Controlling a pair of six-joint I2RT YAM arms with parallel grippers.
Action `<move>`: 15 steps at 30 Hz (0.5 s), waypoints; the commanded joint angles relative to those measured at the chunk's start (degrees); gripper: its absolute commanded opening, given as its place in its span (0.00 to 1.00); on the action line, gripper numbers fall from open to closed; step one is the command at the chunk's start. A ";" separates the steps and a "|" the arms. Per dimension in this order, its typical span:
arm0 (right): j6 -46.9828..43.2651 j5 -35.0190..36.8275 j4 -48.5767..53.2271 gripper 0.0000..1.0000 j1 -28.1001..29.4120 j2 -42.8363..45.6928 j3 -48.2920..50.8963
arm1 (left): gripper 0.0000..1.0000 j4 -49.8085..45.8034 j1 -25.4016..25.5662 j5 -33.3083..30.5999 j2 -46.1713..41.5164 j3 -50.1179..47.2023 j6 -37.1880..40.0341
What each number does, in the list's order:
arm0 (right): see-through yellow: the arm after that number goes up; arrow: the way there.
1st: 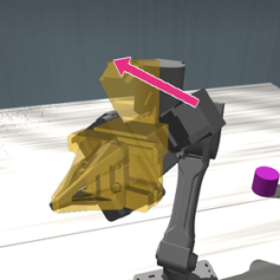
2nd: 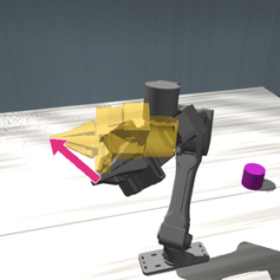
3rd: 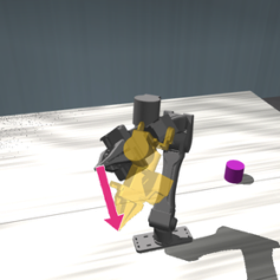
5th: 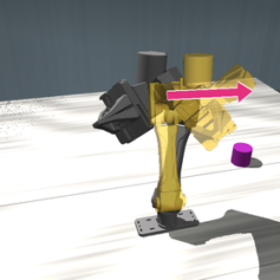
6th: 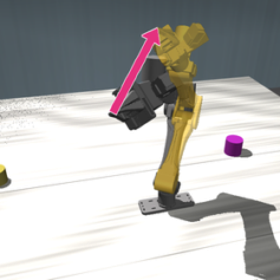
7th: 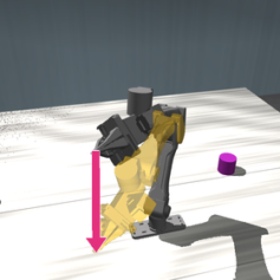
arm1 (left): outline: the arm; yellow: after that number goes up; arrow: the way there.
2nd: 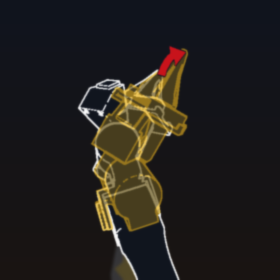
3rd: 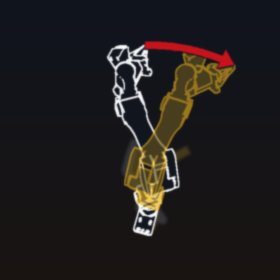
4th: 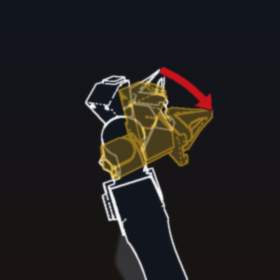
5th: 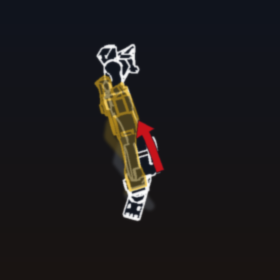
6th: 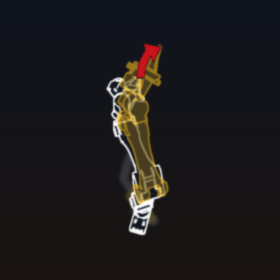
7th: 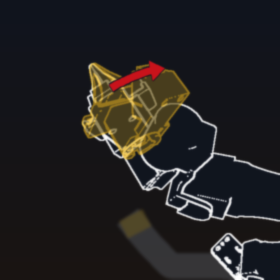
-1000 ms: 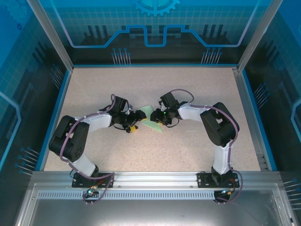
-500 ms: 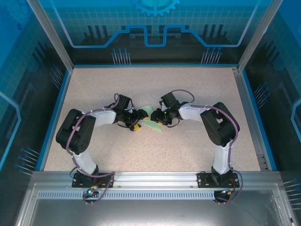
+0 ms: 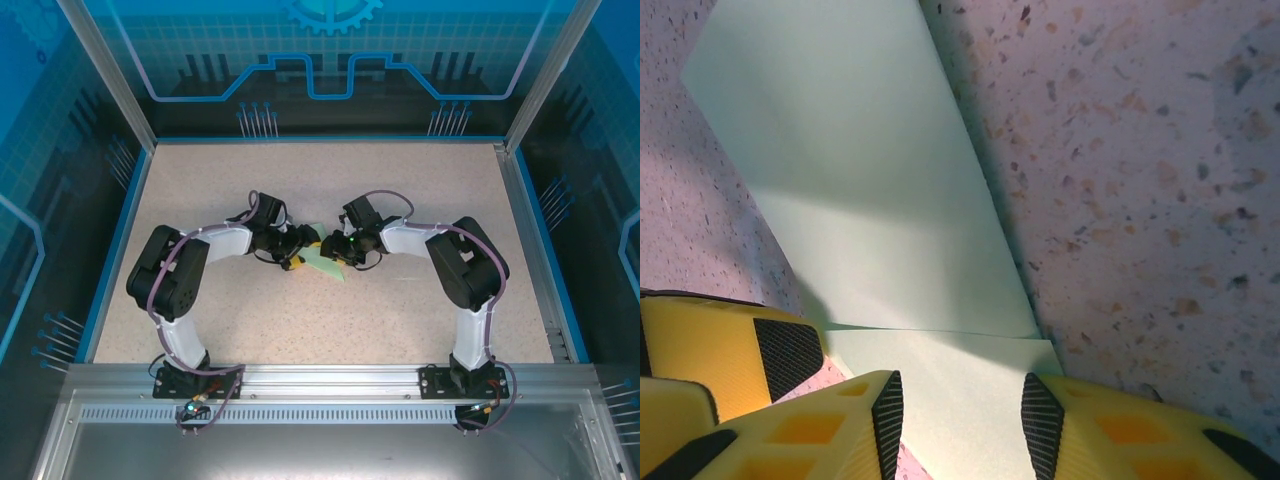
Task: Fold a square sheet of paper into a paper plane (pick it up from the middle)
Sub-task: Fold the wing for the fifth time at the center of the table.
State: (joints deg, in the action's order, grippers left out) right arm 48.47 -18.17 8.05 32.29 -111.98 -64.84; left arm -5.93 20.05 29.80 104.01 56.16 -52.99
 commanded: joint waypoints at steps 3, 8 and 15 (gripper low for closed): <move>0.03 2.15 3.46 0.41 -0.35 -3.99 1.64 | 0.76 -6.28 0.56 -2.41 -0.74 0.21 1.32; 0.18 2.22 3.37 0.41 -0.47 -4.29 1.64 | 0.79 -7.34 0.60 -4.25 -1.11 -0.20 0.75; 0.31 2.04 3.12 0.41 -0.39 -4.62 1.73 | 0.74 -4.83 0.86 -1.78 -0.17 0.47 0.61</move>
State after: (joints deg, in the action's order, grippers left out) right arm 48.51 -18.48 8.01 32.21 -112.09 -64.84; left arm -9.19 20.27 27.27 103.81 56.16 -52.64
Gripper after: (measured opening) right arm 0.414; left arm 0.750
